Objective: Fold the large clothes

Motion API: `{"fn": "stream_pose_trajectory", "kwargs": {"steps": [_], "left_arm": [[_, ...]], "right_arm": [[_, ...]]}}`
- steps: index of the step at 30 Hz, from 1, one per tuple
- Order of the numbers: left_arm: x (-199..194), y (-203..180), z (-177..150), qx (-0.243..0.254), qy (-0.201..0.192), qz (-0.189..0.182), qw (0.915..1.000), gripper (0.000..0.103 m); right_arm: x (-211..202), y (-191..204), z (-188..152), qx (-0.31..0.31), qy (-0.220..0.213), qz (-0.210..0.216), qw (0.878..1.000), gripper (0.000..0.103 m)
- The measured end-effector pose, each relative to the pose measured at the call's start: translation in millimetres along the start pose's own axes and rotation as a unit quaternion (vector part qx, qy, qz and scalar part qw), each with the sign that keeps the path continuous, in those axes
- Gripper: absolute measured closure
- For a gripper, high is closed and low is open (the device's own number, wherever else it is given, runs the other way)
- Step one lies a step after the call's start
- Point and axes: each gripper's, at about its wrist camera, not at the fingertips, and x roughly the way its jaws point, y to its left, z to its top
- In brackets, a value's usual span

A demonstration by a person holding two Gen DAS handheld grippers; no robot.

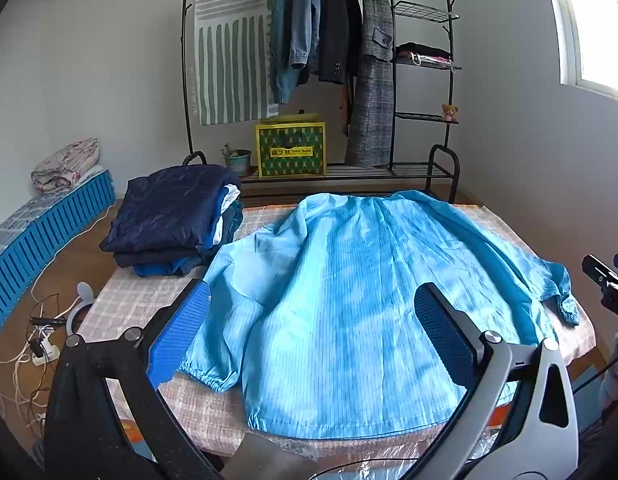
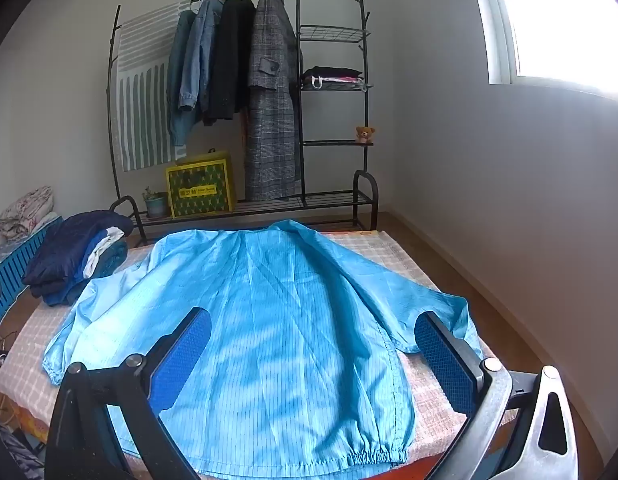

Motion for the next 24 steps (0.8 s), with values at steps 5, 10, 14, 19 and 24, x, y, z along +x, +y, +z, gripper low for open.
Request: {"fn": "stream_pose_trajectory", "kwargs": {"steps": [5,10,14,19,24], "left_arm": [[1.9,-1.6,-0.4,-0.001,0.006,0.001,1.0000,0.000],[-2.8,-0.5,-2.9,-0.003,0.010,0.000,0.9999,0.000],[-6.7,1.9,-2.5,-0.003,0.012,0.002,0.9999,0.000],[0.1,6.7,-1.5,-0.007,0.015,0.000,0.9999,0.000],[3.5,6.3,-3.6,-0.008,0.015,0.003,0.9999,0.000]], "right_arm": [[0.8,-3.6,1.1,0.003,-0.002,-0.005,1.000,0.000],[0.3,-3.2,0.6,0.003,-0.004,-0.006,1.000,0.000],[-3.5,-0.5,2.1,0.000,-0.009,-0.010,1.000,0.000],[-6.8,-2.9,4.5,0.003,-0.014,-0.007,1.000,0.000],[-9.9,-0.9,3.5,0.002,-0.019,-0.006,1.000,0.000]]}}
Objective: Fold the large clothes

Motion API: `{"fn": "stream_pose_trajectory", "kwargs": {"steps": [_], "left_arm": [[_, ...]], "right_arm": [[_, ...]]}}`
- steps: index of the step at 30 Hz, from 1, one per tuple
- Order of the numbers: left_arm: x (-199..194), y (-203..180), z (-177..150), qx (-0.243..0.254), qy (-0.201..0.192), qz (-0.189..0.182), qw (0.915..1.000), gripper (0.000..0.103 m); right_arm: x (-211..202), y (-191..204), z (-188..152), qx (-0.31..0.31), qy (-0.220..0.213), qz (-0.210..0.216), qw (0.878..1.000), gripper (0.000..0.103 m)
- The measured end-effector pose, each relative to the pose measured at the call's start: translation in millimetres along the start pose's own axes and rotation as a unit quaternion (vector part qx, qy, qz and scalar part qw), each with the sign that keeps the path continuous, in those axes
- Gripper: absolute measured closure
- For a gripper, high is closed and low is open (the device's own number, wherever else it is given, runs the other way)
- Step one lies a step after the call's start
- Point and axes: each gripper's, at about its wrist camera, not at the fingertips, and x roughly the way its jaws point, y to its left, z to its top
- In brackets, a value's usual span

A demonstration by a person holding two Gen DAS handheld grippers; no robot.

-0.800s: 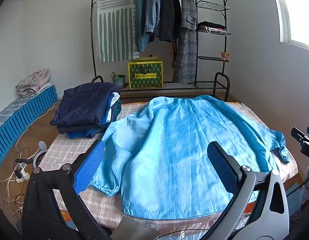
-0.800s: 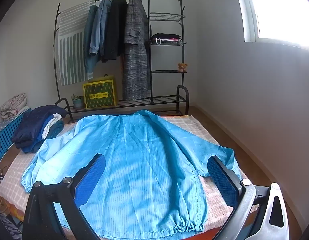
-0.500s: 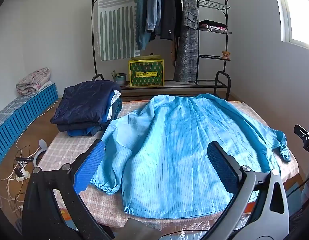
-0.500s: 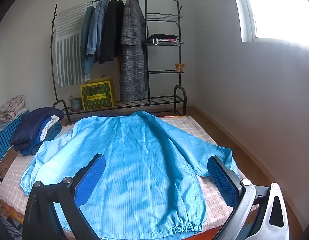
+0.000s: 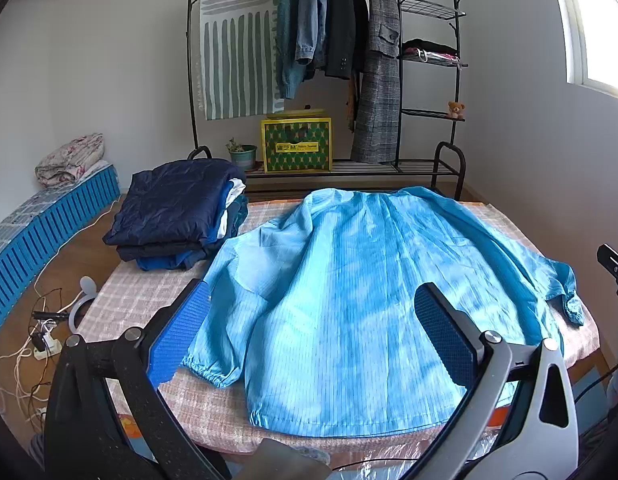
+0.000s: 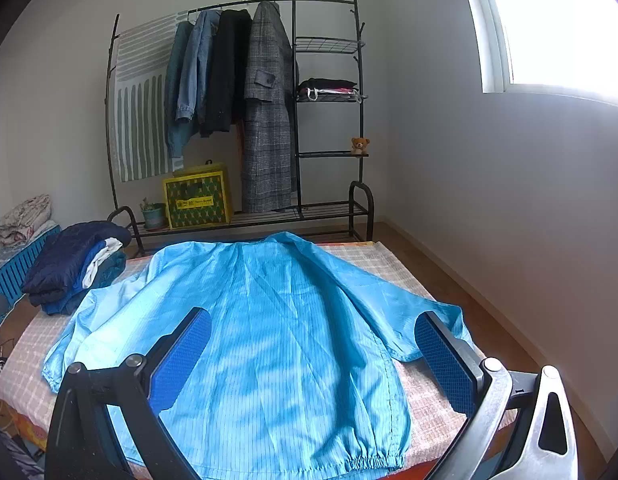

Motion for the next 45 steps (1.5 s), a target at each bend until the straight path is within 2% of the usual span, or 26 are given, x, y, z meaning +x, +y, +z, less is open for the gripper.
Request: {"fn": "stream_pose_trajectory", "kwargs": {"steps": [45], "left_arm": [[3.9,2.1,-2.6,-0.004,-0.002,0.002,1.0000,0.000]], "right_arm": [[1.1,12.0,-2.1,-0.017,-0.004,0.000,1.000,0.000]]}}
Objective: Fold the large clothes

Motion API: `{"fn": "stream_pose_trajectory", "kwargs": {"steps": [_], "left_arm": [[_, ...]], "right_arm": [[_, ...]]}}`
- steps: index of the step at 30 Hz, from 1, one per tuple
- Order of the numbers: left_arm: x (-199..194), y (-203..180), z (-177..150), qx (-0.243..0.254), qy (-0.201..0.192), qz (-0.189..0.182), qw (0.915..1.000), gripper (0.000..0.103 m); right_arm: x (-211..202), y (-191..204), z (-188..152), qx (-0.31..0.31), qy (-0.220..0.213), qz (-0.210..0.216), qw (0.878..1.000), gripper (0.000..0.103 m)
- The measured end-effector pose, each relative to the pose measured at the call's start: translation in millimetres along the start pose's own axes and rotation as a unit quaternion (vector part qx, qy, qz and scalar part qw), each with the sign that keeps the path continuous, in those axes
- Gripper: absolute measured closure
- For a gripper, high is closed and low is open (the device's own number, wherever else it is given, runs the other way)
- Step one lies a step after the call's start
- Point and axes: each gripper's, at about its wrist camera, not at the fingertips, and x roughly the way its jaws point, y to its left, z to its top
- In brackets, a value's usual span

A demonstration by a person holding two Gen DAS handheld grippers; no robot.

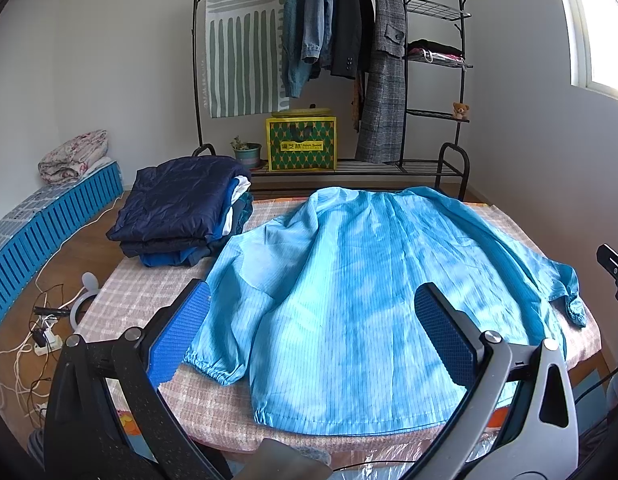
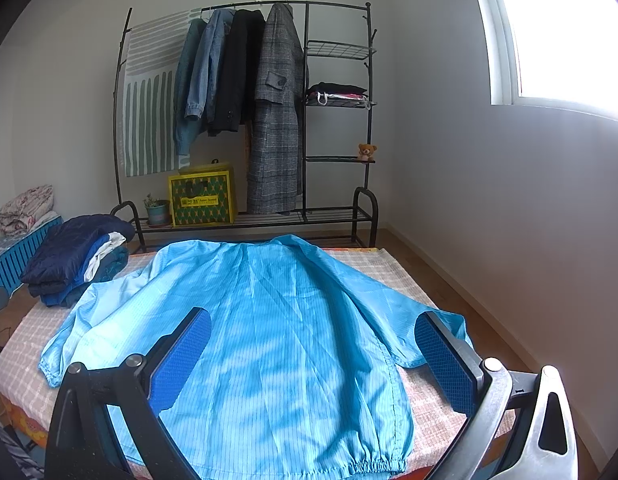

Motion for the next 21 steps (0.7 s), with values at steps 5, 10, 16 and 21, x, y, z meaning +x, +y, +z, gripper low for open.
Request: {"fn": "stream_pose_trajectory", "kwargs": {"steps": [5,10,16,21], "left_arm": [[0.1,0.2,0.0,0.000,0.000,0.000,1.0000,0.000],[0.3,0.7,-0.3,0.000,0.000,0.000,1.0000,0.000],[0.4,0.6,-0.2,0.000,0.000,0.000,1.0000,0.000],[0.6,2.0,-0.8,-0.001,0.000,0.001,1.0000,0.000]], "right_arm": [[0.8,0.7,0.3,-0.001,0.000,0.002,1.000,0.000],[1.2,3.9,1.9,-0.005,0.000,0.003,1.000,0.000],[2.1,5.8,2.8,-0.009,0.000,0.004,1.000,0.000],[3.2,7.8,2.9,-0.010,0.000,0.005,1.000,0.000]]}}
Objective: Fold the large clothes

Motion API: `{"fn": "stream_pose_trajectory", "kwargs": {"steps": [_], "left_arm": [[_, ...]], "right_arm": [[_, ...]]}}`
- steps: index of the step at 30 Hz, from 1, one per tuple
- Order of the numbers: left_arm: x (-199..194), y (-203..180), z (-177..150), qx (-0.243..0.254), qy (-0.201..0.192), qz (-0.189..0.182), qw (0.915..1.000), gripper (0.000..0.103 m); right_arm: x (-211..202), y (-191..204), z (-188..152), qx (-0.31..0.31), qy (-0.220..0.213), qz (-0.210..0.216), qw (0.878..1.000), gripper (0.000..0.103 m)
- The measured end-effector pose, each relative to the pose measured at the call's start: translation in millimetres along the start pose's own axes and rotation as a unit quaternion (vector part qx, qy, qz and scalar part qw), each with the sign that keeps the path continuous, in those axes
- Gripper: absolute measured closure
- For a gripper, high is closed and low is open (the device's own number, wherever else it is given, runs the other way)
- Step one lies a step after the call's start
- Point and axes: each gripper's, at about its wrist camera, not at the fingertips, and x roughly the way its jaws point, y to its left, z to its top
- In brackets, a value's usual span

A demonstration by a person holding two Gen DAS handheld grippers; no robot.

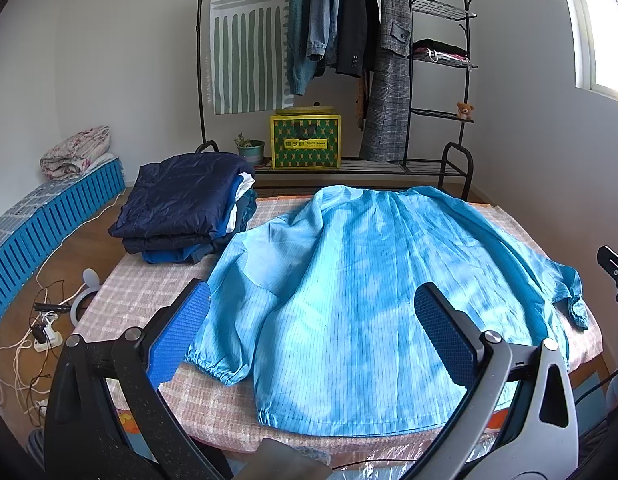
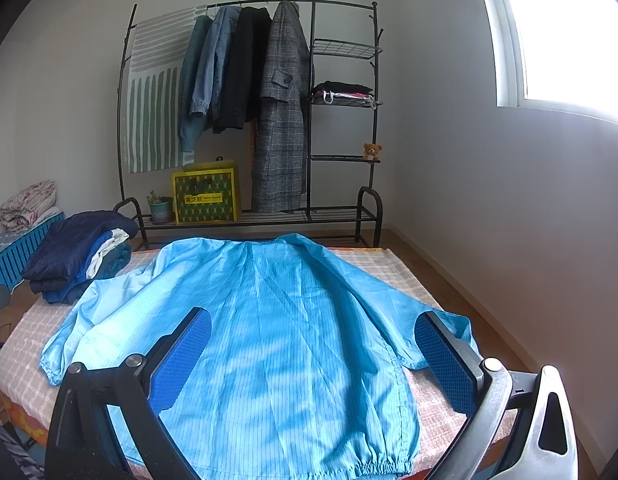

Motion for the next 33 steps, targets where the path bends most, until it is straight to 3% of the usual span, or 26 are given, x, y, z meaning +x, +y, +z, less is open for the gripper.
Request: {"fn": "stream_pose_trajectory", "kwargs": {"steps": [13,20,24,28,33], "left_arm": [[18.1,33.8,-4.1,-0.002,0.011,0.014,0.9998,0.000],[54.3,83.2,-1.1,0.003,0.036,0.024,0.9991,0.000],[92.4,124.3,-0.7,-0.015,0.069,0.022,0.9973,0.004],[143.1,162.3,-12.1,-0.054,0.136,0.004,0.9892,0.012],[199.1,200.9,-36.6,-0.136,0.218,-0.031,0.9659,0.014]], "right_arm": [[11.1,28.1,4.2,-0.018,0.002,0.016,1.000,0.000],[20.5,55.4,0.0,-0.040,-0.007,0.037,0.998,0.000],[23.8,73.0,0.5,-0.047,-0.014,0.086,0.995,0.000],[34.1,99.3,12.8,-0.068,-0.006,0.133,0.989,0.000],[53.4,136.4,26.9,-0.103,-0.018,0.167,0.980,0.000]]}}
